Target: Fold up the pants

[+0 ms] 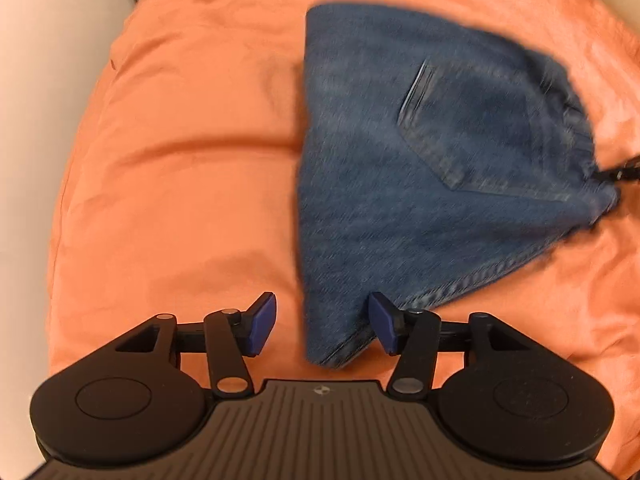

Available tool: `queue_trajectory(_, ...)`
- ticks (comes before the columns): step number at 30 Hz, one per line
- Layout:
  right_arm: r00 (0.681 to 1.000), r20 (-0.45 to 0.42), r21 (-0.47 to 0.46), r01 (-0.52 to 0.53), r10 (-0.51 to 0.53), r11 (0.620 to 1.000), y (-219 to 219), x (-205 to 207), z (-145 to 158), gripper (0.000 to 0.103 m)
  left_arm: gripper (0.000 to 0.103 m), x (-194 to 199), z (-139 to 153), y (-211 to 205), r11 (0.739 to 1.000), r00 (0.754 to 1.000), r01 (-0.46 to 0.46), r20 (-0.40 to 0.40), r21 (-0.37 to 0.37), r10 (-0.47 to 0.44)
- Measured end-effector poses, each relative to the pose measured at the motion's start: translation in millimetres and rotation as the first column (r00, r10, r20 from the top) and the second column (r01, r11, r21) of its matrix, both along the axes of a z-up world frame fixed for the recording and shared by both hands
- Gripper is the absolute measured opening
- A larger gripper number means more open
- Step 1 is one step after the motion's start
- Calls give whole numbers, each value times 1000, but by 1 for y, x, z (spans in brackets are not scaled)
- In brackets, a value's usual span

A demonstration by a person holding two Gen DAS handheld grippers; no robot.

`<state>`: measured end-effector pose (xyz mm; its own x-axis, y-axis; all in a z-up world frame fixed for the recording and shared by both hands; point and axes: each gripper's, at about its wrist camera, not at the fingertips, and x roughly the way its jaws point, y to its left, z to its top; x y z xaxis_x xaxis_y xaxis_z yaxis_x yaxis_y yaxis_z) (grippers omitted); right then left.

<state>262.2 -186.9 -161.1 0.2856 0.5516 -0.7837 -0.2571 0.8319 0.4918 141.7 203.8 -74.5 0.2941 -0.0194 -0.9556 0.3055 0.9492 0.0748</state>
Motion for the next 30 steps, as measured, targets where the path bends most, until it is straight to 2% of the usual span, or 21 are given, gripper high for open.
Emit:
queue_trajectory(2, 1000, 10, -29, -4, 4, 1000, 6, 3, -6, 0, 47, 4, -18, 1, 997, 997, -9, -77, 74, 14)
queue_trajectory(3, 1000, 8, -30, 2, -2, 1000, 6, 4, -8, 0, 44, 5, -27, 2, 994, 995, -2, -99, 112, 13)
queue_trajectory(5, 1000, 3, -19, 18, -18, 1000, 2, 8, -11, 0, 29, 6, -38, 3, 988, 992, 0, -123, 157, 20)
queue_trajectory(6, 1000, 6, -16, 23, -23, 1000, 1, 8, -10, 0, 28, 5, -40, 3, 983, 993, 15, -117, 184, 7)
queue_trajectory(8, 999, 38, -13, 24, -23, 1000, -2, 1, -3, 3, 28, 4, -34, 6, 984, 994, 30, -104, 177, -12)
queue_trajectory(9, 998, 57, -7, 26, -26, 1000, -4, -1, 2, 13, 28, 3, -29, 8, 986, 995, 27, -99, 162, -11)
queue_trajectory(10, 996, 74, -1, 41, -41, 999, -8, -4, 7, 18, 29, 3, -22, 11, 989, 996, 28, -88, 148, -15)
queue_trajectory(11, 994, 90, 6, 61, -61, 998, -13, -7, 11, 35, 30, 3, -16, 14, 990, 997, 28, -81, 138, -17)
queue_trajectory(12, 992, 100, 29, 79, -81, 996, -19, -7, 16, 42, 30, 3, -11, 16, 991, 997, 26, -77, 133, -16)
queue_trajectory(14, 986, 99, 111, 124, -135, 986, -34, -5, 21, 45, 32, 5, 1, 21, 992, 998, 26, -65, 120, -18)
queue_trajectory(16, 977, 62, 196, 187, -202, 963, -46, 5, 23, 54, 32, 8, 12, 24, 995, 998, 21, -54, 102, -15)
queue_trajectory(18, 965, 25, 264, 244, -259, 933, -56, 18, 21, 63, 40, 13, 23, 29, 997, 1000, 15, -27, 77, -13)
queue_trajectory(19, 960, 8, 279, 266, -279, 923, -57, 23, 19, 64, 49, 12, 29, 30, 999, 1000, -1, -7, 51, 1)
queue_trajectory(21, 949, -38, 304, 309, -313, 901, -57, 38, 13, 66, 50, 19, 42, 26, 1000, 1000, -26, 16, -8, 26)
queue_trajectory(23, 941, -92, 343, 338, -327, 876, -57, 50, 3, 66, 51, 24, 47, 14, 999, 999, -31, 36, -34, 32)
queue_trajectory(25, 934, -126, 362, 356, -333, 862, -54, 58, -6, 59, 52, 34, 44, -1, 999, 997, -35, 65, -39, 38)
queue_trajectory(27, 927, -131, 371, 374, -351, 850, -47, 72, -11, 30, 53, 43, 40, -8, 997, 995, -56, 82, -50, 60)
queue_trajectory(28, 924, -135, 372, 382, -357, 846, -45, 75, -12, 26, 53, 48, 36, -10, 996, 994, -64, 86, -54, 68)
queue_trajectory(29, 921, -133, 366, 389, -366, 845, -42, 77, -13, 10, 53, 52, 32, -13, 996, 994, -66, 86, -58, 71)
queue_trajectory(30, 922, -106, 359, 386, -374, 850, -38, 79, -12, 6, 53, 53, 31, -16, 996, 994, -65, 84, -59, 70)
